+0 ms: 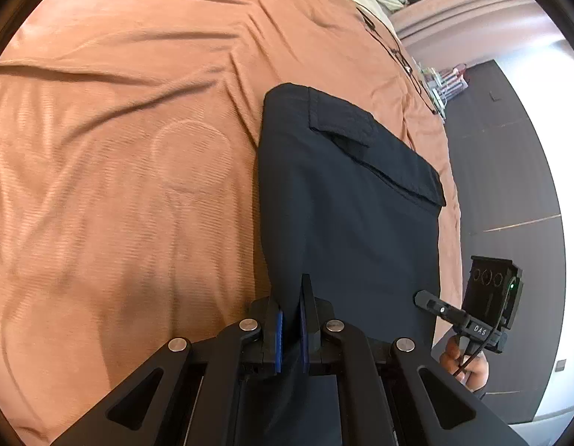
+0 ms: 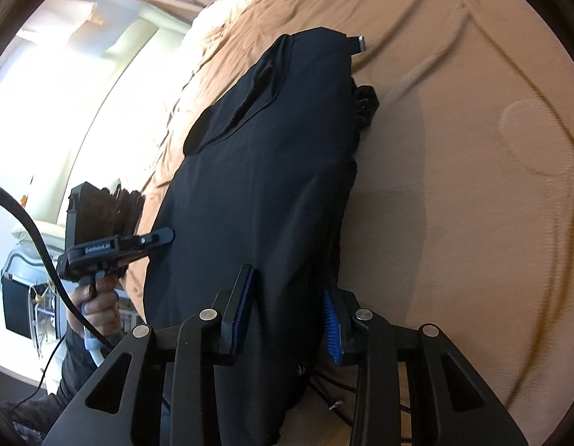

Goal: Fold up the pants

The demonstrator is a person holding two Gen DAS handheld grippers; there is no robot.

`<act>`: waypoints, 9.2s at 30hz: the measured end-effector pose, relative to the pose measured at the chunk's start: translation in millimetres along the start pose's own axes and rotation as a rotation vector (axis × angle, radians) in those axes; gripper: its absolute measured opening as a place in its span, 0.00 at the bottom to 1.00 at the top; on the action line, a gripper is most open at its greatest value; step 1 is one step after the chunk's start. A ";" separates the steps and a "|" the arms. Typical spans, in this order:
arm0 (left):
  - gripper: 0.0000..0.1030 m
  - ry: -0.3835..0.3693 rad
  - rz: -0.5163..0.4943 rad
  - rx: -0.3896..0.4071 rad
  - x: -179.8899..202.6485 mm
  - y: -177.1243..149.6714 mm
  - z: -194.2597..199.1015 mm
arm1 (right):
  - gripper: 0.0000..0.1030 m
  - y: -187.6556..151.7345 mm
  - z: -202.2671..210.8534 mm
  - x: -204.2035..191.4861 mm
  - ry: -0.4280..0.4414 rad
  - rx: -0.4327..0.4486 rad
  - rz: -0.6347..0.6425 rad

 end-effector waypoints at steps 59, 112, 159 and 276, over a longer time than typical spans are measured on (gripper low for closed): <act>0.07 0.001 -0.165 0.364 86.3 -65.1 240.8 | 0.19 10.3 38.9 -123.9 0.310 0.178 0.238; 0.07 0.200 0.003 0.738 -162.9 -32.2 624.9 | 0.19 68.4 -200.6 -397.5 0.499 0.019 0.470; 0.34 0.510 0.100 0.714 -248.0 34.0 576.6 | 0.46 95.9 -218.4 -425.0 0.295 0.111 0.681; 1.00 0.751 -0.331 0.862 58.6 -322.7 412.8 | 1.00 -173.4 167.9 -201.2 -0.048 0.492 0.727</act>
Point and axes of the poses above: each gripper's, at about its wrist camera, not at the fingertips, and z roughly against the way its jaws point, x to its right, y to its top, the point moved 1 cm from there along -z, roughly the way its jaws point, and after that the axes turned 11 degrees about -y, right-handed, at the moved point
